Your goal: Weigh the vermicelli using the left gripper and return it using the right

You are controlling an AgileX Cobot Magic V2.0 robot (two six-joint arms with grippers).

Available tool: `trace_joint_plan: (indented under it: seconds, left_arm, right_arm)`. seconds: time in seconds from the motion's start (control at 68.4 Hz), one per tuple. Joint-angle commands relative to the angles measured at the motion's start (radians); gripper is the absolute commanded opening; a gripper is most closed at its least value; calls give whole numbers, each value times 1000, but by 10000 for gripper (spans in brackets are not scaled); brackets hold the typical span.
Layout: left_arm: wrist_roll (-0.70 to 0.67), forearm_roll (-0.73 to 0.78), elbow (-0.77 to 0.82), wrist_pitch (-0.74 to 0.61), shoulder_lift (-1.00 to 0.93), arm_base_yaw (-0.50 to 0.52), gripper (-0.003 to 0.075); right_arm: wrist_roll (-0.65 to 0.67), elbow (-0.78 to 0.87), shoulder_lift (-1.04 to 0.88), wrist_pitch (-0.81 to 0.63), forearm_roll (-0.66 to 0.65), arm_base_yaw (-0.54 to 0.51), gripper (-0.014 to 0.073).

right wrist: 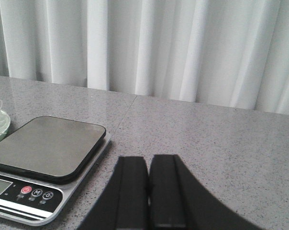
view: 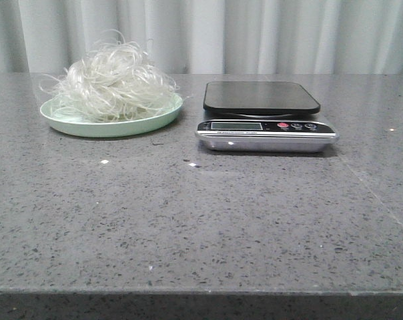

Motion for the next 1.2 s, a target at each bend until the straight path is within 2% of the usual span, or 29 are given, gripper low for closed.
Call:
trace_joint_plan:
  seconds: [0.0,0.19,0.38,0.614,0.716,0.95,1.184]
  left_arm:
    - [-3,-9,-21,-75,3,1,136]
    - [-3,-9,0,-73,-1,1,136]
    - [-3,23,50,-72,-83,8,136]
    - [-3,23,205,-76,-268,147,136]
    - [-3,23,289,-76,-354,176,136]
    - [-3,17,463,-87,-515,180,136]
    - [-3,14,470,-65,-506,180,136]
  right_arm:
    - [-8,-27,1,-86,-11,-5,150]
    - [-8,-27,1,-86,-11,-5,150]
    - [-8,-27,1,-86,-11,-5,150]
    - [-8,-27,1,-86,-11,-5,150]
    - [-8,-27,1,-86,-11,-5,150]
    - [-8,-27,1,-86,-11,-5,150]
    - [-8,-27,2,-82,-11,-5,150]
